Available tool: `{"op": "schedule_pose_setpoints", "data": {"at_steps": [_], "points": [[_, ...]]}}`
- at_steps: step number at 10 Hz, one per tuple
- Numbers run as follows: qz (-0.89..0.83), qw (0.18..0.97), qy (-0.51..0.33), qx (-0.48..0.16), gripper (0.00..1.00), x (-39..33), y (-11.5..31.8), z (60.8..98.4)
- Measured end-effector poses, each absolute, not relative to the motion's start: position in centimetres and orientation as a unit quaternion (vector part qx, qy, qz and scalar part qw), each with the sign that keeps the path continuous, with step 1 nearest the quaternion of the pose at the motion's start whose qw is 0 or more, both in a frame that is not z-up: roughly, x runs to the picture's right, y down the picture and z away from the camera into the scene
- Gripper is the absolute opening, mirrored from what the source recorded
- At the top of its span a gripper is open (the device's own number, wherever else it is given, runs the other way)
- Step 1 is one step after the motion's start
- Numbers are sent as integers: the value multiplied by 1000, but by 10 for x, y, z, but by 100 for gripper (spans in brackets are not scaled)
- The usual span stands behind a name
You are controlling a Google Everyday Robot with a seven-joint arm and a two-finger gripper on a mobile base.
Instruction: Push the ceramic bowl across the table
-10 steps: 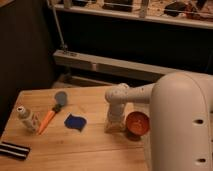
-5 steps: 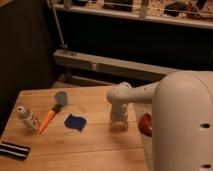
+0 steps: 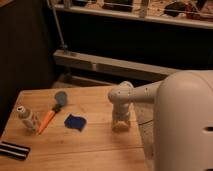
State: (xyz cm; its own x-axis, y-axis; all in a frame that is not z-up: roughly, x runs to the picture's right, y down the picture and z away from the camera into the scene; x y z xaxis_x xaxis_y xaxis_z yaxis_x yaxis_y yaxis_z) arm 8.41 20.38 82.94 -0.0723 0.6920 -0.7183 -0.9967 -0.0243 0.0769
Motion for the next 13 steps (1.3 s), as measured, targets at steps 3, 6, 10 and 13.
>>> {"op": "schedule_pose_setpoints", "data": {"at_steps": [3, 6, 10, 13], "points": [[667, 633, 296, -257, 65, 81, 204, 829], [667, 634, 296, -258, 65, 80, 204, 829], [667, 634, 296, -258, 65, 81, 204, 829], [667, 633, 296, -258, 65, 81, 204, 829]]}}
